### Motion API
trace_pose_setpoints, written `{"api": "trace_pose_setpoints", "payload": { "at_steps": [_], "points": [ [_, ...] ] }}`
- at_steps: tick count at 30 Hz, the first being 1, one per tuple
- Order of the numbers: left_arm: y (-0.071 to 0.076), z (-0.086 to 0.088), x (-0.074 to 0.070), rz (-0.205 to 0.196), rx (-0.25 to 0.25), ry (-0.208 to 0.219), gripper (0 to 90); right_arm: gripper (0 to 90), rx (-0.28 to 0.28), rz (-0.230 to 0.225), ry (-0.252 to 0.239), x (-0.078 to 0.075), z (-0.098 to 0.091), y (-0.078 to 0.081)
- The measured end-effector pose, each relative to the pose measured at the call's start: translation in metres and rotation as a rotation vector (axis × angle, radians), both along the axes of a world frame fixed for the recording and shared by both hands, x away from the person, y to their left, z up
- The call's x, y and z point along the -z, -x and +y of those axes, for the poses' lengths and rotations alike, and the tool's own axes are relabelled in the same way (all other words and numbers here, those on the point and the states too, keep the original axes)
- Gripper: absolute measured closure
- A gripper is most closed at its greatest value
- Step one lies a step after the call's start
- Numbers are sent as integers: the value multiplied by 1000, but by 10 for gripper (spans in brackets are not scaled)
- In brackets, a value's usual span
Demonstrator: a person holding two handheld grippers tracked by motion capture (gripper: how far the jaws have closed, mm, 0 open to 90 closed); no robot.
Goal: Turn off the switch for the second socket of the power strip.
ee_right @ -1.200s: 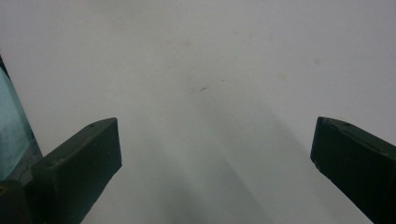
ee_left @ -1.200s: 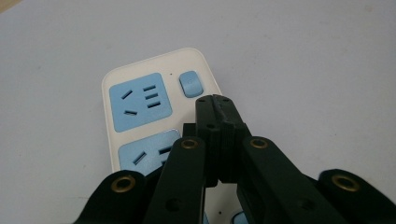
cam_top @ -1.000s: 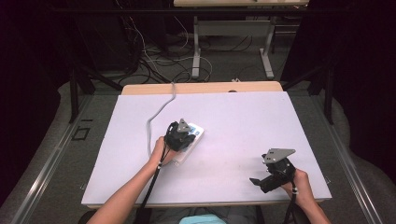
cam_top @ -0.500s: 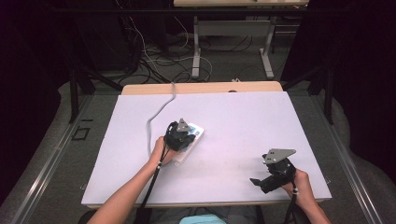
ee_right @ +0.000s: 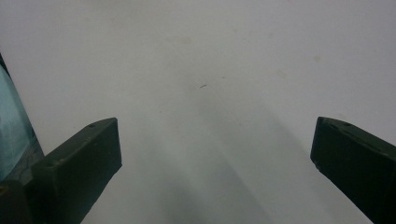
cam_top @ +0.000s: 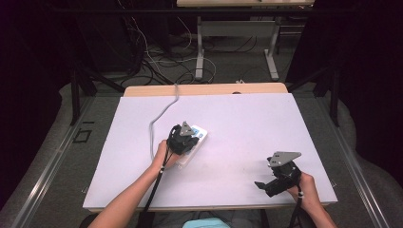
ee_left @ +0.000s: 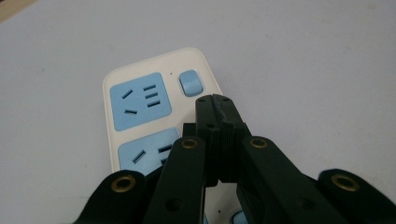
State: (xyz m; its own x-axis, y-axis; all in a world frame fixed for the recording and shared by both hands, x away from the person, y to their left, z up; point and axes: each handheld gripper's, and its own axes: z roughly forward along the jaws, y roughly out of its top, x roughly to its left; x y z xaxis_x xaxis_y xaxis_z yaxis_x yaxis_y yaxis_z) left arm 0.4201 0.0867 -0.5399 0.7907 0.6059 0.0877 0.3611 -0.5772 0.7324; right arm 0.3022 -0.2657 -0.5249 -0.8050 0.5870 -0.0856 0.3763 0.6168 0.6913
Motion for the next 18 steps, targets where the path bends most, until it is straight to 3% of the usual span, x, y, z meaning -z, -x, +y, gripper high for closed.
{"api": "trace_pose_setpoints", "payload": {
  "at_steps": [18],
  "points": [
    [-1,1,0,10,0,4,900,11,7,14,-1,0,0,1]
  ]
}}
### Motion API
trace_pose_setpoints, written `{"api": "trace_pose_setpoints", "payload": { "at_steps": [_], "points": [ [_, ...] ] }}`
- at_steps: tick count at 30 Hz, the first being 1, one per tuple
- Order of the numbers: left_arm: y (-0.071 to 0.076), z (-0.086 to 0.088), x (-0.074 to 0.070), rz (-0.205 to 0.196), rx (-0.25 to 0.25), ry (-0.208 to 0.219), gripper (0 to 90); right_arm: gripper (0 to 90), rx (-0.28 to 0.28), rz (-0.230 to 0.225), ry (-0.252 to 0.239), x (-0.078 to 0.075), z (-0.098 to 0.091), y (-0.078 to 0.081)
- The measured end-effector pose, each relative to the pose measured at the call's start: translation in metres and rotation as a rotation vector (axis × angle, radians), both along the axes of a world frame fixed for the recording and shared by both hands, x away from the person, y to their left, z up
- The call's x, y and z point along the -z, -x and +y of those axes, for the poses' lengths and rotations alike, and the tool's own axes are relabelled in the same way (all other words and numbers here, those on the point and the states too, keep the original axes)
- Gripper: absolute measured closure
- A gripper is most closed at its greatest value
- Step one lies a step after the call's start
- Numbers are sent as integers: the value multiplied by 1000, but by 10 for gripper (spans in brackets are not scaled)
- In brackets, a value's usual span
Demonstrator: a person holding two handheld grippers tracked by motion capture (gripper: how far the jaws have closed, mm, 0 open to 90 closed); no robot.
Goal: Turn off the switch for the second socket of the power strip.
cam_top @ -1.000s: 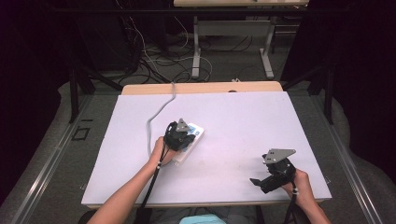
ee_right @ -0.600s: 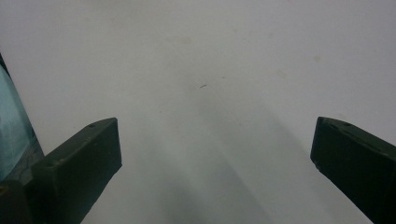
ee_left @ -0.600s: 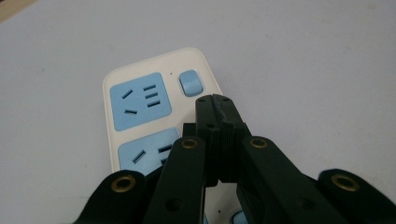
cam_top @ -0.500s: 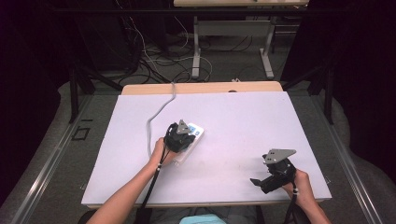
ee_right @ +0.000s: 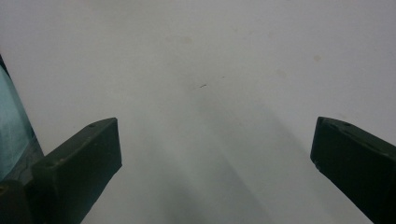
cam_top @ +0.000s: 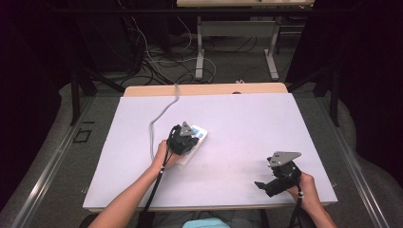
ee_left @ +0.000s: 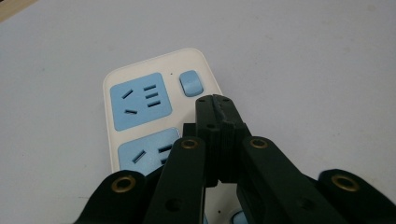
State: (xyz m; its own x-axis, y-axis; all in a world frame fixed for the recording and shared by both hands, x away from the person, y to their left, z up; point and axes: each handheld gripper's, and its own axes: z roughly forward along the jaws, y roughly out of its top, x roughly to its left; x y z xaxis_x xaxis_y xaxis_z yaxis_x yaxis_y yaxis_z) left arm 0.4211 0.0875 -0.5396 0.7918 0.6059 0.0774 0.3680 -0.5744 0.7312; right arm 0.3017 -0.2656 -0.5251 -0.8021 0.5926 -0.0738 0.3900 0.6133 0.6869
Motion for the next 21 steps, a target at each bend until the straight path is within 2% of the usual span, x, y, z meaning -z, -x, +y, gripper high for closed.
{"api": "trace_pose_setpoints", "payload": {
  "at_steps": [2,4,7,13,17,19,20,21],
  "points": [
    [-1,0,0,4,-3,5,900,11,-12,-12,3,0,0,-1],
    [-1,0,0,4,-3,5,900,11,1,1,0,0,0,0],
    [-1,-1,0,7,-3,9,900,11,-15,-14,3,0,0,-1],
    [-1,0,0,9,-3,9,900,11,-11,-10,4,0,0,0],
    [0,-2,-1,4,-3,-3,900,11,-17,-9,-4,0,0,0],
    [0,-2,-2,-8,-7,-2,900,11,-22,-19,-5,0,-1,-1],
    [1,-2,-3,-9,-11,12,900,11,-22,-19,-6,0,-1,-1],
    [1,-3,-3,-19,-9,-4,900,11,-13,-14,-7,0,0,0]
  ]
}}
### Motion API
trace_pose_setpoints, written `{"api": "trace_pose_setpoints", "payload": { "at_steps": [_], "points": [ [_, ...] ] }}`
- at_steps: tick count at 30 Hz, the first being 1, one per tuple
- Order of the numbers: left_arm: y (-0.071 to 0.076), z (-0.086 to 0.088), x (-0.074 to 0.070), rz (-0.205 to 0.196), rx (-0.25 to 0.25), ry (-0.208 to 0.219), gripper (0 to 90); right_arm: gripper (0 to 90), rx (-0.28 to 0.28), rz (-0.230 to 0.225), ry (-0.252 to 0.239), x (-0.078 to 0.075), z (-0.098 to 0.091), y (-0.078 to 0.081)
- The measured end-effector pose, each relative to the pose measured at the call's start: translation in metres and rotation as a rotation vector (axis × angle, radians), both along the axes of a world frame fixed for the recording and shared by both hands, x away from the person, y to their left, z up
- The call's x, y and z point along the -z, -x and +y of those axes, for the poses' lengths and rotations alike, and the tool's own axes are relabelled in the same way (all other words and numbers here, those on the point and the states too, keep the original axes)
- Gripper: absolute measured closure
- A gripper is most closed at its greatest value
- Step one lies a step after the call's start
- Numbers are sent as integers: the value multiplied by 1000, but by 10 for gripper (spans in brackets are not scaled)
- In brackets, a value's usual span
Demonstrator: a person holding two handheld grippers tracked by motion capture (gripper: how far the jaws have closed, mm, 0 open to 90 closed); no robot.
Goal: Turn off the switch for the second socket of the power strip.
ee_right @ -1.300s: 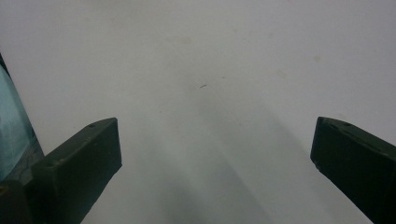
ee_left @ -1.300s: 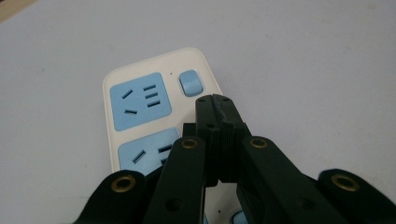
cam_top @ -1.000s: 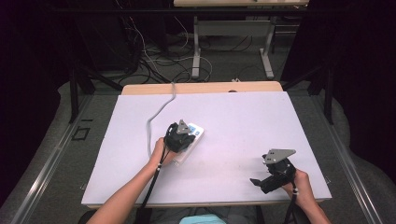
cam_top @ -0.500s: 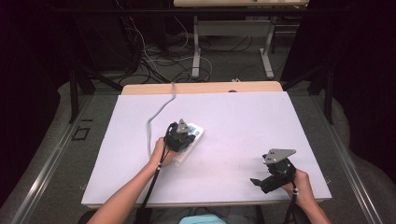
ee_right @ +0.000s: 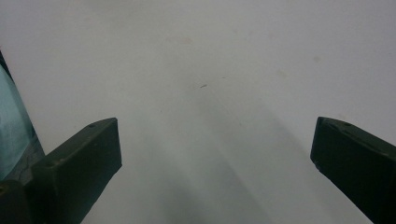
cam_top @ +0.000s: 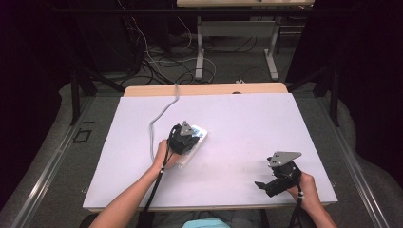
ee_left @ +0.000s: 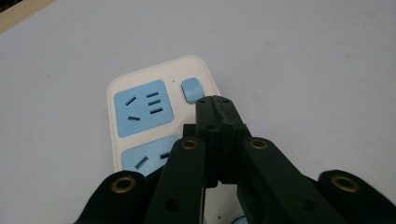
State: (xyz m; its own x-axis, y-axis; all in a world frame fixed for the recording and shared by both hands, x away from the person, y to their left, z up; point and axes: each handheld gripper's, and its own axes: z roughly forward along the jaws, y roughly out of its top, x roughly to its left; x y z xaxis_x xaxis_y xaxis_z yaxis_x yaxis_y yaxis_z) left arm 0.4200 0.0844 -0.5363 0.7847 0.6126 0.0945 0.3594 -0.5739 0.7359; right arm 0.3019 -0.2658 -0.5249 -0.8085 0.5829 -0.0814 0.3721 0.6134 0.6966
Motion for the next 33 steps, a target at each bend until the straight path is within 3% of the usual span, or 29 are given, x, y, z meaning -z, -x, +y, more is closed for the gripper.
{"api": "trace_pose_setpoints", "payload": {
  "at_steps": [3,12,24,25,27,29,33],
  "points": [
    [1,-1,-1,-3,2,-15,900,11,-3,-3,2,0,0,0],
    [1,0,-1,10,-7,-3,900,11,0,-4,3,0,0,0],
    [2,4,-5,-7,-33,14,894,11,0,-4,6,-1,0,0],
    [2,4,-6,-2,-31,12,823,11,0,-3,6,-1,0,0],
    [2,4,-9,17,-42,12,766,11,-1,-1,6,-1,0,0],
    [3,4,-12,13,-40,26,696,11,-2,-1,5,-1,0,0],
    [5,3,-18,29,-31,14,400,11,-2,-3,6,-1,0,0]
  ]
}}
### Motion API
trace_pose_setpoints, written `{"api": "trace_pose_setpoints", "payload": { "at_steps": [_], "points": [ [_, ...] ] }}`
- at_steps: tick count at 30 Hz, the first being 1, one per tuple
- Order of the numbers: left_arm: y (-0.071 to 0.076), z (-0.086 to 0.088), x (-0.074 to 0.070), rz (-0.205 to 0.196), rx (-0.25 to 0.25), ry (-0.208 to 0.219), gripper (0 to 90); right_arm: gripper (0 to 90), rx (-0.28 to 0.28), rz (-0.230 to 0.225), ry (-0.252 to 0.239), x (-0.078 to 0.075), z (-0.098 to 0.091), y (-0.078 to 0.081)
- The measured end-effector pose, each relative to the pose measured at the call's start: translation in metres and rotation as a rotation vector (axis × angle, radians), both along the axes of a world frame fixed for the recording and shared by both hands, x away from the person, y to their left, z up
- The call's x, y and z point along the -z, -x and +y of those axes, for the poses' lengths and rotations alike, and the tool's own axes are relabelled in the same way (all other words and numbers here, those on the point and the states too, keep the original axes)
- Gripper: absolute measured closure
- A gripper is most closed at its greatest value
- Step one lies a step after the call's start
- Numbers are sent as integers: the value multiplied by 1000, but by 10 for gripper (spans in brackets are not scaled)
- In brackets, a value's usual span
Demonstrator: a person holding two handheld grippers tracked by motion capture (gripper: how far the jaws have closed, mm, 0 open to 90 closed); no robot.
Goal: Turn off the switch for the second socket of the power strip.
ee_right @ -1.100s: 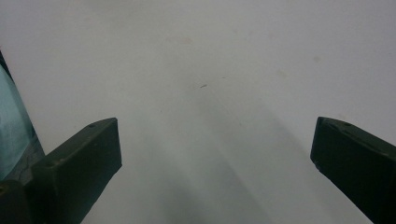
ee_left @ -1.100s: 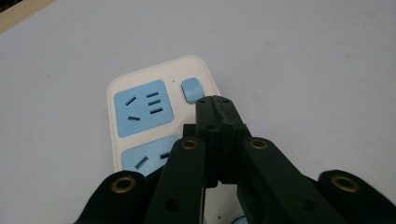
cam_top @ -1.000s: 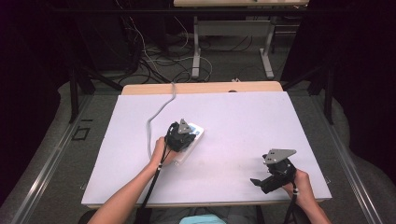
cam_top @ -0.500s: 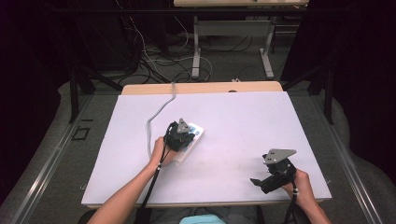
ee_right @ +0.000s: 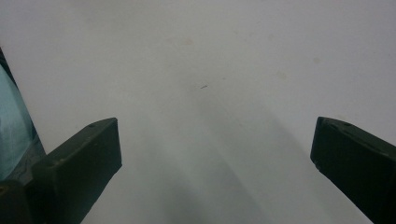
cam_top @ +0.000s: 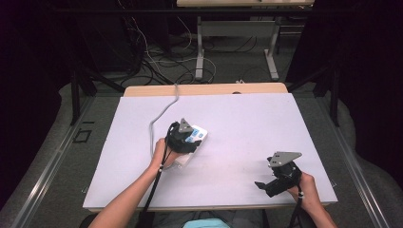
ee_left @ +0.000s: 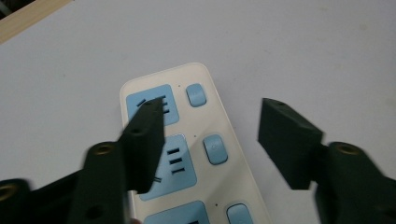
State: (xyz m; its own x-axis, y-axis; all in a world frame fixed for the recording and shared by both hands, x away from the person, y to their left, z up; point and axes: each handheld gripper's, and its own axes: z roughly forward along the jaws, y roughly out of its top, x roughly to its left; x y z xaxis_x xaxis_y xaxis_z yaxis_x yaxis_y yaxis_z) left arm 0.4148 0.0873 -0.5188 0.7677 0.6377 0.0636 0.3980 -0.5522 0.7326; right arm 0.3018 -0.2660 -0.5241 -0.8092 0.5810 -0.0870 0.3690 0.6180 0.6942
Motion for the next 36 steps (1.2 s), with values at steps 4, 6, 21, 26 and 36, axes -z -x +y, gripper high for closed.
{"api": "trace_pose_setpoints", "payload": {
  "at_steps": [4,6,21,26,36],
  "points": [
    [4,0,-5,7,-10,-8,147,11,-2,2,0,0,0,0],
    [6,0,-7,7,-12,-24,71,11,-2,3,0,0,0,0],
    [23,23,-16,-25,-24,-21,0,11,6,-6,0,0,-1,0],
    [31,34,-21,-47,-40,-8,0,11,2,1,0,0,-1,0],
    [56,54,-25,-61,-52,4,0,11,0,-2,1,0,0,0]
  ]
}}
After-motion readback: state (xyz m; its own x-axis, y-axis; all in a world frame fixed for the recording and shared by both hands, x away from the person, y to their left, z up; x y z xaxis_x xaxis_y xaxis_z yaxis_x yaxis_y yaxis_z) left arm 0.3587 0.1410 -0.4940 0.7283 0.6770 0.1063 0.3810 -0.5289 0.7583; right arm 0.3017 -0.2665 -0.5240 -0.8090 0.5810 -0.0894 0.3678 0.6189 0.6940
